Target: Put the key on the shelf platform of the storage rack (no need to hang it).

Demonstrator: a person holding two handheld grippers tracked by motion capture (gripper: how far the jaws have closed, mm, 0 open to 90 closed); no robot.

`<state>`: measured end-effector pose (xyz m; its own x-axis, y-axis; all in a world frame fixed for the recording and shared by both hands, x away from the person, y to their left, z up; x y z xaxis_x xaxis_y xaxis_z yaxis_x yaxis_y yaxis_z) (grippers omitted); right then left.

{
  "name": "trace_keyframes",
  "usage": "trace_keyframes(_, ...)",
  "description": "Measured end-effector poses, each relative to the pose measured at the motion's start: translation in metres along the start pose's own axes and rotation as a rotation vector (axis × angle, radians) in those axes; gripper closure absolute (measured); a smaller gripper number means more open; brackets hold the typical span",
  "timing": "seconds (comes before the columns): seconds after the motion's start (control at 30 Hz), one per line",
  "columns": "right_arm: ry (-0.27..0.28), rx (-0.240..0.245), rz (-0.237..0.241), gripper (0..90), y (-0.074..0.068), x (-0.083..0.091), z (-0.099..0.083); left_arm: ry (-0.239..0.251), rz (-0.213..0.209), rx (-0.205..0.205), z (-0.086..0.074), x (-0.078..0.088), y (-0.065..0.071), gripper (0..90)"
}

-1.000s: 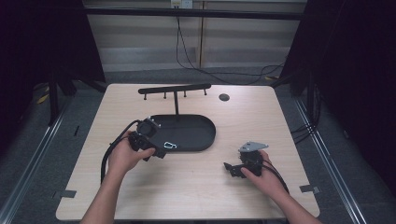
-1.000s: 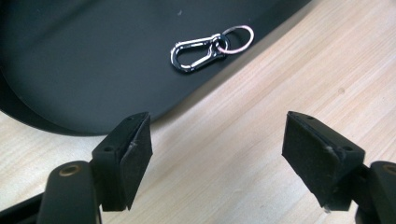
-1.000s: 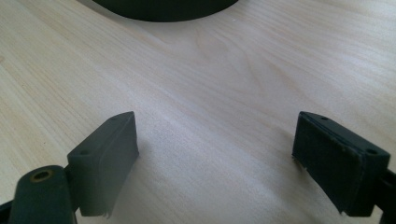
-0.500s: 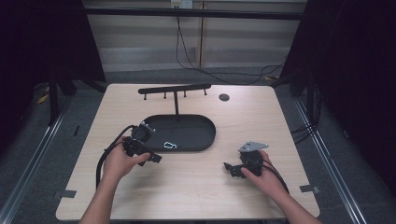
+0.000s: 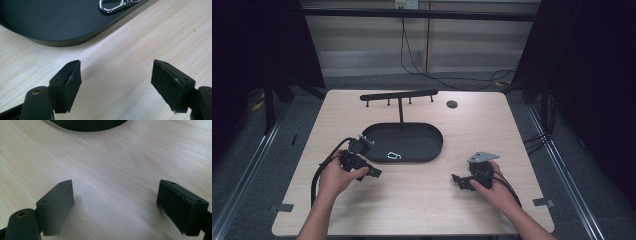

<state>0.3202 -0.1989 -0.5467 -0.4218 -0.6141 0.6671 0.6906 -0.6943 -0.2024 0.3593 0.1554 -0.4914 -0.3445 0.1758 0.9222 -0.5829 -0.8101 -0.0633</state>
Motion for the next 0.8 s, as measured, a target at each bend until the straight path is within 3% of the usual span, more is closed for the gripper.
trace_keyframes(0.8, 0.000, 0.000, 0.000, 13.7, 0.000, 0.000, 0.000, -0.029, -0.013, 0.013, -0.024, 0.000, -0.011, 24.0)
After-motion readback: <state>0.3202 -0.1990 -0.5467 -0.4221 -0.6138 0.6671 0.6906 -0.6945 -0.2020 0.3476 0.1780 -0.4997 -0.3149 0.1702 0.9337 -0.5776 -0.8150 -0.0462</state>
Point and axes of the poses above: each handheld gripper's, and its own axes: x roughly backward along the jaws, z roughly out of its top, y roughly to its right, the point moved 5 cm from there along -x, roughly forward along the jaws, and after that the axes turned 15 degrees about z, right-handed, at the moved point
